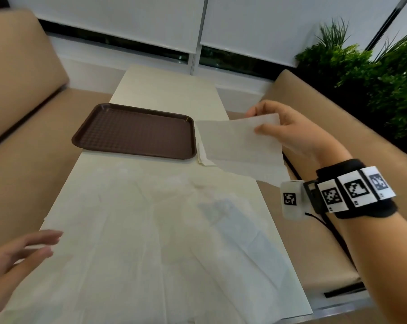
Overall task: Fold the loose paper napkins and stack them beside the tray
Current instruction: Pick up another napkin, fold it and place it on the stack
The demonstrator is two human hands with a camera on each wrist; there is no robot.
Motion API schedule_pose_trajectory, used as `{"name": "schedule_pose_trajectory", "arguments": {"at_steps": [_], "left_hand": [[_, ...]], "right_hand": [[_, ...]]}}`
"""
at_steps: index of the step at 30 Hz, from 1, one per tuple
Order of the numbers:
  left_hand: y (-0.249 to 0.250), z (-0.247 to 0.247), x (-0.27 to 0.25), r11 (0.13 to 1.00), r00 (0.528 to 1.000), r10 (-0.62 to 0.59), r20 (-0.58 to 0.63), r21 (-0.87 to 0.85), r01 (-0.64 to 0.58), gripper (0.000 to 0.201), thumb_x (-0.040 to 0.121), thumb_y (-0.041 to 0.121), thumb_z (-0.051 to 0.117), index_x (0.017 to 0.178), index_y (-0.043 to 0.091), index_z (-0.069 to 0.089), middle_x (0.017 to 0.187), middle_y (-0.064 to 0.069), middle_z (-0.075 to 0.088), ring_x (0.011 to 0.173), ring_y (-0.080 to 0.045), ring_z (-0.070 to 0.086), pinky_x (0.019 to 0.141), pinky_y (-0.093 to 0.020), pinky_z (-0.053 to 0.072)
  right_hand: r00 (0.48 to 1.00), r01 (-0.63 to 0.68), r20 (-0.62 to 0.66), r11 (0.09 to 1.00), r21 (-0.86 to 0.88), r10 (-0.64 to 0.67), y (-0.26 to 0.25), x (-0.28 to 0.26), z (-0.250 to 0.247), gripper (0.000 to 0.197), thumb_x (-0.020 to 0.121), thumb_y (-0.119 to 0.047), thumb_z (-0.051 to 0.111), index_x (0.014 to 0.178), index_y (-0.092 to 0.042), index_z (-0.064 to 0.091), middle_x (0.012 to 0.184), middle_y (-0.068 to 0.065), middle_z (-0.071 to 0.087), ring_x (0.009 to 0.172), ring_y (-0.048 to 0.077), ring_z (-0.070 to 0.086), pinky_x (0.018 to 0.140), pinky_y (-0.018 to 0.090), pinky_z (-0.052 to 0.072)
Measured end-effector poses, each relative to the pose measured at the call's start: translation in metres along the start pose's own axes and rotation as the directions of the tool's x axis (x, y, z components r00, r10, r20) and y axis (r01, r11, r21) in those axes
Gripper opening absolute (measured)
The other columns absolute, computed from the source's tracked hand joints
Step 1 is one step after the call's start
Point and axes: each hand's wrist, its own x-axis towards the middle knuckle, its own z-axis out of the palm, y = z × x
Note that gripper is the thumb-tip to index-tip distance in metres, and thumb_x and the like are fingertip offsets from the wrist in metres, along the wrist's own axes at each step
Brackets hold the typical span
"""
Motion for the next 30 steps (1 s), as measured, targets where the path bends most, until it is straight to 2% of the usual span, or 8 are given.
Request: {"name": "schedule_pose_trajectory", "arguments": {"at_steps": [2, 5, 9, 12, 17, 24, 27, 30], "left_hand": [[0.078, 0.043, -0.004, 0.995, 0.994, 0.085, 0.068, -0.051, -0.082, 0.023, 0.085, 0.035, 0.067, 0.107, 0.041, 0.066, 0.105, 0.016, 0.068, 0.092, -0.001, 0.065, 0.075, -0.019, 0.054], [0.153, 0.098, 0.017, 0.946, 0.939, 0.267, 0.215, -0.242, -0.213, 0.084, 0.045, 0.07, 0.079, 0.12, 0.063, 0.042, 0.125, 0.015, 0.057, 0.114, 0.002, 0.056, 0.09, -0.026, 0.048], [0.215, 0.157, 0.053, 0.914, 0.894, 0.346, 0.283, -0.317, -0.253, 0.119, 0.042, 0.061, 0.085, 0.129, 0.071, 0.005, 0.154, 0.002, 0.022, 0.14, -0.01, 0.03, 0.107, -0.035, 0.029], [0.23, 0.177, 0.076, 0.838, 0.89, 0.339, 0.305, -0.528, -0.138, 0.135, 0.044, 0.041, 0.091, 0.139, 0.058, -0.003, 0.138, 0.008, 0.052, 0.127, -0.011, 0.05, 0.1, -0.038, 0.045], [0.242, 0.171, 0.084, 0.774, 0.913, 0.391, 0.119, -0.579, -0.256, 0.086, 0.07, 0.011, 0.08, 0.138, 0.033, 0.032, 0.131, 0.0, 0.055, 0.119, -0.019, 0.057, 0.084, -0.031, 0.054], [0.271, 0.147, 0.081, 0.813, 0.823, 0.545, 0.159, -0.342, -0.472, 0.076, 0.086, 0.0, 0.064, 0.131, 0.051, 0.031, 0.089, -0.012, 0.068, 0.081, -0.027, 0.067, 0.073, -0.039, 0.059], [0.281, 0.148, 0.083, 0.835, 0.812, 0.549, 0.197, -0.092, -0.542, 0.045, 0.087, 0.009, 0.065, 0.116, 0.043, 0.056, 0.104, 0.005, 0.064, 0.094, -0.022, 0.059, 0.088, -0.042, 0.052], [0.287, 0.152, 0.082, 0.823, 0.809, 0.551, 0.205, 0.023, -0.567, 0.024, 0.087, 0.013, 0.065, 0.102, 0.032, 0.066, 0.107, 0.009, 0.062, 0.093, 0.0, 0.053, 0.076, -0.014, 0.045]], "right_hand": [[0.998, 0.022, 0.049, 0.985, 0.169, -0.031, -0.019, 0.001, -0.003, 0.022, 0.089, -0.011, 0.057, 0.103, -0.027, 0.06, 0.112, 0.005, 0.058, 0.089, 0.019, 0.067, 0.076, 0.034, 0.057], [0.994, 0.063, 0.065, 0.939, 0.339, -0.09, -0.046, 0.004, -0.002, 0.022, 0.094, -0.003, 0.049, 0.105, -0.021, 0.055, 0.096, 0.003, 0.059, 0.079, 0.016, 0.063, 0.064, 0.025, 0.055], [0.993, 0.085, 0.029, 0.881, 0.465, -0.11, -0.06, 0.014, 0.004, 0.024, 0.095, -0.002, 0.046, 0.105, -0.021, 0.055, 0.094, 0.003, 0.06, 0.076, 0.016, 0.063, 0.064, 0.028, 0.056], [0.999, 0.048, -0.027, 0.833, 0.551, -0.039, -0.056, 0.023, 0.011, 0.024, 0.094, -0.003, 0.046, 0.104, -0.023, 0.057, 0.098, 0.005, 0.061, 0.079, 0.017, 0.063, 0.067, 0.03, 0.057], [0.972, -0.068, -0.169, 0.88, 0.471, 0.165, -0.023, 0.037, 0.022, 0.024, 0.09, -0.008, 0.054, 0.102, -0.029, 0.059, 0.101, 0.008, 0.06, 0.089, 0.024, 0.058, 0.086, 0.039, 0.05], [0.953, -0.245, -0.065, 0.877, 0.414, 0.296, 0.009, 0.032, 0.04, 0.039, 0.094, -0.01, 0.055, 0.129, -0.018, 0.04, 0.121, 0.011, 0.056, 0.089, 0.018, 0.061, 0.068, 0.03, 0.056], [0.979, -0.084, -0.177, 0.989, 0.119, 0.104, 0.011, 0.032, 0.051, 0.041, 0.089, -0.036, 0.062, 0.125, -0.03, 0.042, 0.133, -0.001, 0.042, 0.114, 0.011, 0.047, 0.085, 0.023, 0.044], [0.983, 0.145, -0.113, 0.989, -0.024, -0.147, 0.001, 0.03, 0.071, 0.036, 0.079, -0.036, 0.074, 0.11, -0.026, 0.059, 0.122, -0.008, 0.055, 0.113, 0.002, 0.049, 0.085, 0.001, 0.033]]}}
